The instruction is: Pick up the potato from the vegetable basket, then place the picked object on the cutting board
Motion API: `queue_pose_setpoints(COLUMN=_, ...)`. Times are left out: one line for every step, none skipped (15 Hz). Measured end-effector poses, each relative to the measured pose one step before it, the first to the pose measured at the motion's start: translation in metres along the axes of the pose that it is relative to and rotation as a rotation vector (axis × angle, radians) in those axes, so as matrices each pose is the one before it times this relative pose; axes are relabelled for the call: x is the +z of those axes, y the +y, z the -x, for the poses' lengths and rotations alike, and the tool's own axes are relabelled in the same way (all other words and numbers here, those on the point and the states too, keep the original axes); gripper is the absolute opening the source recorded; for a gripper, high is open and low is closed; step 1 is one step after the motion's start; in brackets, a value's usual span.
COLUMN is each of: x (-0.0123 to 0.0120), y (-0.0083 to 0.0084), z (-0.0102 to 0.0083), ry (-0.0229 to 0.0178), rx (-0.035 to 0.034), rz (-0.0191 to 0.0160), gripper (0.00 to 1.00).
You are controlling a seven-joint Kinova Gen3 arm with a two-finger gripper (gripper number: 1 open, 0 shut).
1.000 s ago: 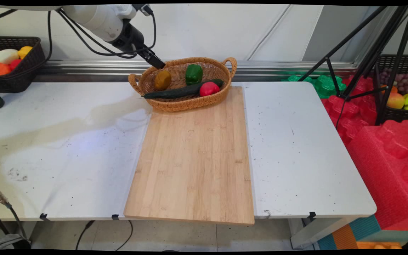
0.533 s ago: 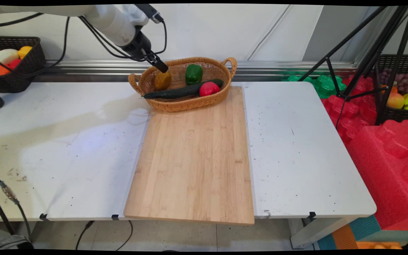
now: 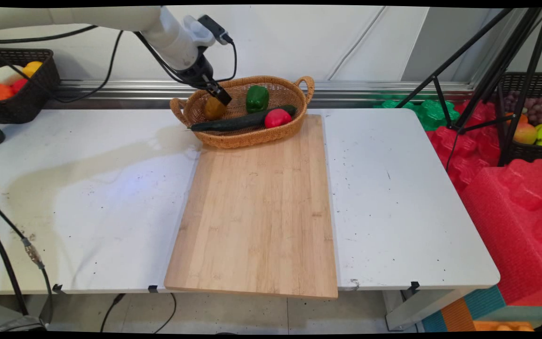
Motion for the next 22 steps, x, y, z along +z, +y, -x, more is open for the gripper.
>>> queue_pose_setpoints(x=0.00614, y=0.00022, z=-0.00168, ry=-0.01072, rx=-0.00133, rz=-0.00125, gripper=1.00)
queue_pose_setpoints(x=0.00665, y=-0.00019, z=-0.00121, ry=-0.01239, rx=-0.00316, rz=-0.00219, gripper=1.00)
queue_pose_setpoints(x=0.00629, y=-0.00018, z=-0.00098, ry=-0.01190, rx=-0.00262, rz=-0.00221, gripper=1.00)
queue_pose_setpoints(x=0.00495, y=-0.00030, z=-0.00034, ry=-0.01020, rx=-0.00284, rz=-0.00240, gripper=1.00)
queue_pose_setpoints(x=0.00540, y=-0.00021, z=-0.00013, ry=-0.01091, rx=-0.00319, rz=-0.00188, gripper=1.00)
queue_pose_setpoints(x=0.00511, y=-0.00006, z=-0.00003, ry=-0.01012, rx=-0.00265, rz=-0.00122, gripper=1.00)
queue_pose_setpoints(x=0.00403, y=-0.00008, z=0.00023, ry=-0.00723, rx=-0.00143, rz=0.00027, gripper=1.00)
queue_pose_setpoints(x=0.00457, y=0.00011, z=-0.00014, ry=-0.00706, rx=-0.00006, rz=0.00136, gripper=1.00)
queue_pose_setpoints(x=0.00432, y=0.00024, z=-0.00042, ry=-0.00465, rx=0.00048, rz=0.00299, gripper=1.00)
queue_pose_setpoints(x=0.00368, y=0.00012, z=-0.00097, ry=-0.00244, rx=0.00089, rz=0.00205, gripper=1.00)
queue_pose_setpoints(x=0.00192, y=0.00006, z=-0.00059, ry=-0.00105, rx=0.00015, rz=0.00093, gripper=1.00)
queue_pose_setpoints(x=0.00212, y=-0.00019, z=-0.00040, ry=-0.00145, rx=-0.00086, rz=0.00019, gripper=1.00)
queue_pose_setpoints(x=0.00198, y=-0.00013, z=-0.00051, ry=-0.00104, rx=-0.00099, rz=-0.00013, gripper=1.00)
queue_pose_setpoints(x=0.00158, y=0.00020, z=-0.00071, ry=-0.00023, rx=-0.00135, rz=-0.00076, gripper=1.00)
queue_pose_setpoints(x=0.00107, y=-0.00006, z=-0.00020, ry=-0.00041, rx=-0.00107, rz=-0.00112, gripper=1.00)
queue_pose_setpoints(x=0.00123, y=-0.00017, z=-0.00023, ry=0.00141, rx=-0.00342, rz=-0.00264, gripper=0.00)
queue_pose_setpoints(x=0.00042, y=0.00001, z=-0.00013, ry=0.00173, rx=-0.00225, rz=-0.00127, gripper=0.00)
queue_pose_setpoints(x=0.00017, y=0.00002, z=0.00015, ry=0.00284, rx=-0.00291, rz=-0.00218, gripper=0.00)
queue_pose_setpoints(x=-0.00100, y=0.00055, z=0.00009, ry=0.00601, rx=-0.00247, rz=-0.00301, gripper=0.00)
queue_pose_setpoints(x=-0.00200, y=0.00083, z=-0.00019, ry=0.00716, rx=-0.00117, rz=-0.00321, gripper=0.00)
queue_pose_setpoints(x=-0.00226, y=0.00041, z=0.00030, ry=0.00630, rx=-0.00172, rz=-0.00394, gripper=0.00)
queue_pose_setpoints(x=-0.00215, y=0.00038, z=0.00013, ry=0.00468, rx=-0.00059, rz=-0.00270, gripper=0.00)
